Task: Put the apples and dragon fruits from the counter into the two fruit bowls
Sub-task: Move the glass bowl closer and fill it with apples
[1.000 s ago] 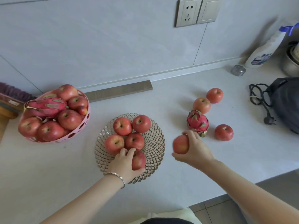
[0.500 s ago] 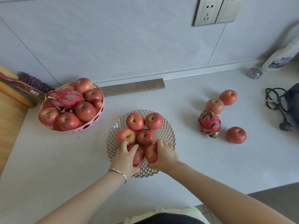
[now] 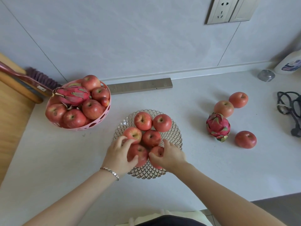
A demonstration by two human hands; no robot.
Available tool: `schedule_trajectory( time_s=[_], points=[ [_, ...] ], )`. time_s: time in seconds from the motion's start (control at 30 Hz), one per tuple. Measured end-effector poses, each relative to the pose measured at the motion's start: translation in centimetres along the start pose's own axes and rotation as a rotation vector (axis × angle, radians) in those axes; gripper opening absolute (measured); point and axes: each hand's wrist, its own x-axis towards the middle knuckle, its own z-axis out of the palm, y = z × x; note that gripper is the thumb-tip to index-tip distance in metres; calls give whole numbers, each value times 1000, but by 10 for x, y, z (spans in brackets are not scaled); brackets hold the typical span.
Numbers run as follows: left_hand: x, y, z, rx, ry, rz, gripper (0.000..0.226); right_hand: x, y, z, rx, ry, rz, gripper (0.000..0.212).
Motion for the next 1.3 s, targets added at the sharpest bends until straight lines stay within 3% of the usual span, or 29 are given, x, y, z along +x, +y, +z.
schedule_trajectory(
  time_s=[0.03,0.1,0.2,0.3,0.53,0.63,0.77,0.93,1.07,1.3],
  points=[
    [1,-4,-2,7,45,-65,57,3,-3,2,-39,63,14,82],
    [4,-10,-4,-60,54,-265,66,10,-7,6,100,32,53,72],
    [4,-14,0,-375,-101,-535,85,15,-8,12,379,-59,89,55],
    [3,-6,12,-470,-237,-547,97,16,-6,16,399,-9,85,50],
    [9,3,20,-442,-247,-642,102,19,-11,20,456,-103,119,34],
    [10,2,20,-375,-243,-626,105,20,-20,24,423,-106,133,31],
    [8,2,20,-300,-221,-593,105,18,-25,22,359,-81,171,47],
    [12,-2,15,53,-116,-205,91,8,-20,16,342,-181,90,79],
    [23,-4,13,99,-274,-81,75,18,-22,8,626,-230,247,67],
    [27,-9,13,71,-317,-60,101,38,-30,8,793,-157,432,46]
  ],
)
